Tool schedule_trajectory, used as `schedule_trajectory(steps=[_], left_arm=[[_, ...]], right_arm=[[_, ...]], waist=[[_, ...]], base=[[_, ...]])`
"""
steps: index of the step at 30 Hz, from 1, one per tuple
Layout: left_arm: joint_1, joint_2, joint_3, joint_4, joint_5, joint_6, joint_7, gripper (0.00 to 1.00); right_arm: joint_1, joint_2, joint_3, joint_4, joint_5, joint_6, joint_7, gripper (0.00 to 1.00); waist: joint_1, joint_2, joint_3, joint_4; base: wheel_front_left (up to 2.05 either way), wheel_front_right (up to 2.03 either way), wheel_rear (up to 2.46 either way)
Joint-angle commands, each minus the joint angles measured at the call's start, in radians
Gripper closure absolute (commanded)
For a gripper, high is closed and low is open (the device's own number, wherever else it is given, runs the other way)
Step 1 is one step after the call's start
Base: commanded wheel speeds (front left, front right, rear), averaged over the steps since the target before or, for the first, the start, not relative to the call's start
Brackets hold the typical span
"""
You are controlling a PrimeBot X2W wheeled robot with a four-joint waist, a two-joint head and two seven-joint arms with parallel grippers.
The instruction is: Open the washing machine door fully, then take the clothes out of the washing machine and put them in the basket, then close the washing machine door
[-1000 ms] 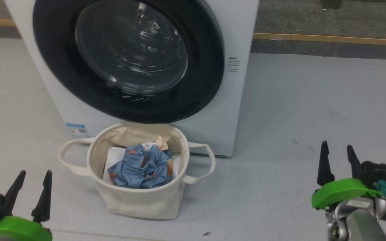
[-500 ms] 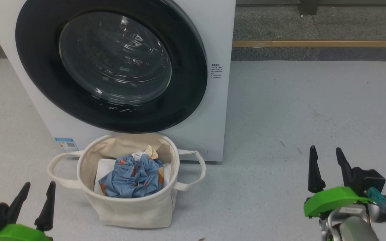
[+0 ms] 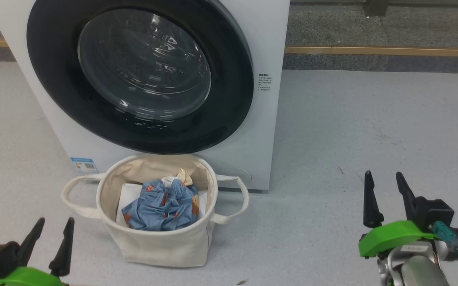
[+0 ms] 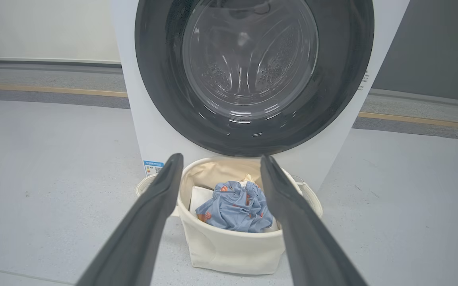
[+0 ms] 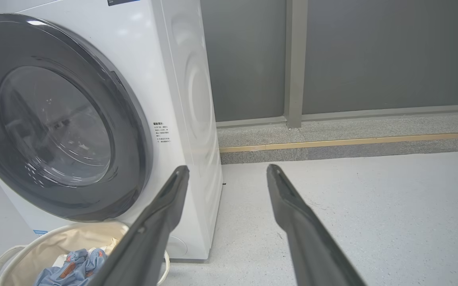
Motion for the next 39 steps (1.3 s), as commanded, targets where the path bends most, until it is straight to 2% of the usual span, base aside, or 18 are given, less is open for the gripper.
schedule_trajectory(steps=[1,39], left_arm=[[-0.066,0.040,0.038,-0.024,-0.006,0.002,-0.012,0.00],[-0.113,0.060,-0.010,-0.009,-0.035,0.002,-0.012,0.00]], right_arm=[[-0.028,-0.007,0.029,-0.027,-0.012,-0.001,-0.005,0.00],[-0.026,0.008,-0.007,-0.013,-0.022,-0.001,-0.005,0.00]], waist=[[0.0000,-0.0001,0.000,0.000],[0.0000,-0.0001,-0.002,-0.005]], base=[[0.00,0.00,0.00],[0.00,0.00,0.00]])
